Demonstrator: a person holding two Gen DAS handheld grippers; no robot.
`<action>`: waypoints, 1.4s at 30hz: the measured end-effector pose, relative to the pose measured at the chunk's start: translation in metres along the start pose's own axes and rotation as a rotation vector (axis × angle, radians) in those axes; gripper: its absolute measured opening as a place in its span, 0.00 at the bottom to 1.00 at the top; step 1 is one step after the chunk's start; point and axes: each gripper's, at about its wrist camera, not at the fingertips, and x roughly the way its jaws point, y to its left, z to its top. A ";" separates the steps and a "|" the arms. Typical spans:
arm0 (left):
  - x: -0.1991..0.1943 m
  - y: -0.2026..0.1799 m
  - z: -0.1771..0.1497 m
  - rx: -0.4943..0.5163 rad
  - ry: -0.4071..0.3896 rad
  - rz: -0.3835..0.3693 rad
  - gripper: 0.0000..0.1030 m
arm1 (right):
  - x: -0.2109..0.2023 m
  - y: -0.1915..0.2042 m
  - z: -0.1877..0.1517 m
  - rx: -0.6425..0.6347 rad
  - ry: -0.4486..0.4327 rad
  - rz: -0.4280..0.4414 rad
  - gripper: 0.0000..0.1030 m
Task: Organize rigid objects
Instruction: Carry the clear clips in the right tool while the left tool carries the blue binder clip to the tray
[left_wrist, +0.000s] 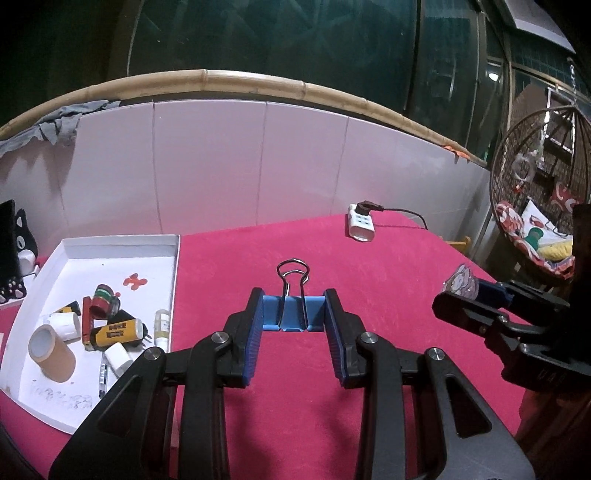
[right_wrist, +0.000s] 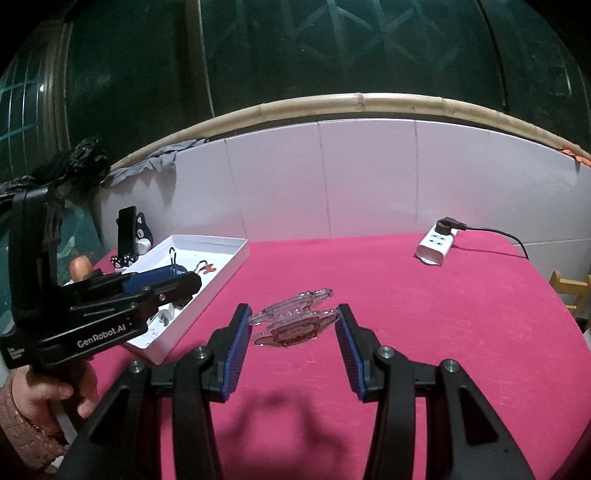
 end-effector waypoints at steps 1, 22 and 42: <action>-0.002 0.001 0.000 -0.002 -0.005 0.001 0.30 | 0.000 0.001 0.000 -0.003 -0.002 0.002 0.45; -0.029 0.059 0.004 -0.117 -0.061 0.070 0.30 | 0.034 0.054 0.025 -0.102 0.014 0.071 0.45; -0.046 0.145 -0.008 -0.254 -0.062 0.200 0.30 | 0.094 0.114 0.042 -0.184 0.111 0.164 0.45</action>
